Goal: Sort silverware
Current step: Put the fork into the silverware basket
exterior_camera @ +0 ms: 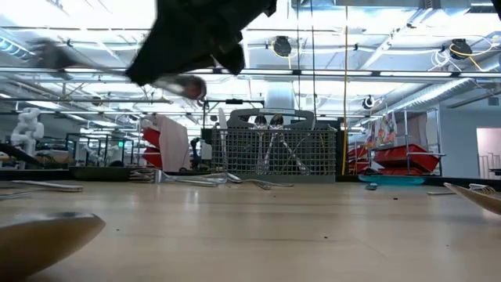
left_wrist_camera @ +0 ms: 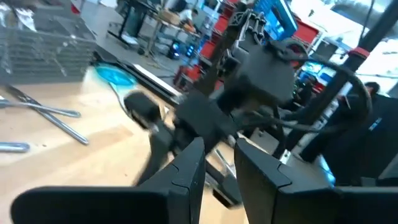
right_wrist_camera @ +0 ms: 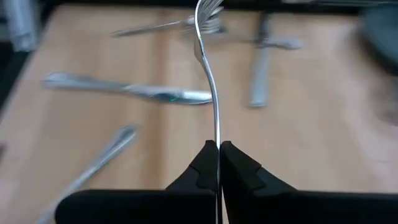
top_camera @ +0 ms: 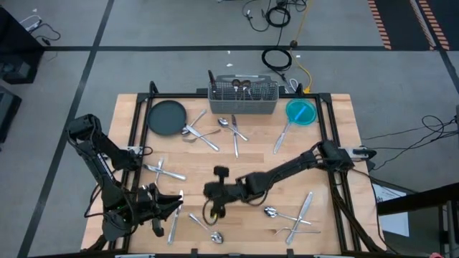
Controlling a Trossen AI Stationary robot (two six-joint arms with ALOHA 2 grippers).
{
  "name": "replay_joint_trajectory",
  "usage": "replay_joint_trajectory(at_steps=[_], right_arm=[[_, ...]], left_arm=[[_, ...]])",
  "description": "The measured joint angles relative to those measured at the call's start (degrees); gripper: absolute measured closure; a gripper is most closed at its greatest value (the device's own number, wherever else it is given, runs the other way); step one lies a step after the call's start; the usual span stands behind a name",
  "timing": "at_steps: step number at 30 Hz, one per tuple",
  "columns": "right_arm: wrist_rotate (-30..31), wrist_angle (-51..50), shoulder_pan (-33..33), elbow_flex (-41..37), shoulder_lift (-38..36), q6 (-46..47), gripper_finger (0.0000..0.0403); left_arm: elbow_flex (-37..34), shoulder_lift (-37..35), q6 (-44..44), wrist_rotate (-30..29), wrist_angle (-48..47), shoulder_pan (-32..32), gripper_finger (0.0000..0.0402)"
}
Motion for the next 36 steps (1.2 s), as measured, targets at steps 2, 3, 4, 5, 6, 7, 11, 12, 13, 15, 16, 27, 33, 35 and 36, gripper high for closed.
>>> replay_joint_trajectory(at_steps=[2, 3, 4, 5, 6, 7, 11, 12, 13, 15, 16, 27, 33, 35, 36], right_arm=[[0.5, 0.81, -2.0, -3.97, -2.94, 0.06, 0.0402], [0.71, 1.71, -3.03, -6.6, -4.62, 0.35, 0.0402], [1.62, 3.19, -4.01, -9.67, -6.64, 0.9, 0.0402], [2.99, 4.88, -5.01, -13.06, -9.04, 1.55, 0.0402], [4.27, 7.36, -6.06, -16.92, -11.69, 2.4, 0.0402], [5.51, 10.32, -7.11, -21.08, -14.68, 3.4, 0.0402], [7.98, 26.81, -12.04, -38.72, -26.81, 6.62, 0.0402], [8.36, 31.73, -13.39, -43.17, -29.67, 7.22, 0.0402], [8.58, 37.42, -14.8, -47.37, -32.14, 7.51, 0.0402], [9.67, 49.15, -17.7, -54.78, -36.54, 7.6, 0.0403], [9.78, 54.8, -19.29, -58.05, -38.35, 7.51, 0.0403], [-2.18, 82.27, -38.22, -65.16, -37.38, 1.13, 0.0403], [-8.69, 98.12, -43.81, -64.85, -29.67, 4.56, 0.0403], [-12.92, 100.77, -44.51, -64.85, -28.24, 6.21, 0.0403], [-14.99, 101.41, -44.53, -64.85, -27.97, 6.95, 0.0403]], left_arm=[[0.0, 0.0, 2.72, -1.0, 1.97, 0.0, 0.0308], [0.0, 0.0, 4.26, -1.21, 3.23, 0.0, 0.0308], [0.0, 0.0, 5.95, -1.3, 4.37, 0.0, 0.0308], [0.0, 0.0, 7.46, -1.33, 5.33, -0.02, 0.0308], [0.0, 0.0, 8.87, -1.4, 6.2, 0.0, 0.0308], [0.0, 0.0, 10.27, -1.56, 7.19, 0.0, 0.0308], [0.0, 0.0, 13.08, -4.3, 8.44, 0.0, 0.0308], [0.0, 0.0, 13.18, -5.27, 8.43, 0.04, 0.0308], [0.0, 0.0, 13.19, -6.46, 8.24, 0.04, 0.0308], [0.0, 0.0, 13.22, -7.12, 7.41, 0.41, 0.0308], [0.0, 0.0, 13.37, -7.15, 7.02, 0.74, 0.0308], [-0.04, 0.02, 16.03, -7.18, 5.17, 7.82, 0.0308], [-0.04, 0.0, 15.67, -7.15, 5.84, 12.87, 0.0308], [-0.04, -0.01, 15.65, -7.15, 7.94, 16.58, 0.0308], [-0.04, -0.14, 15.65, -7.17, 9.26, 19.07, 0.0308]])
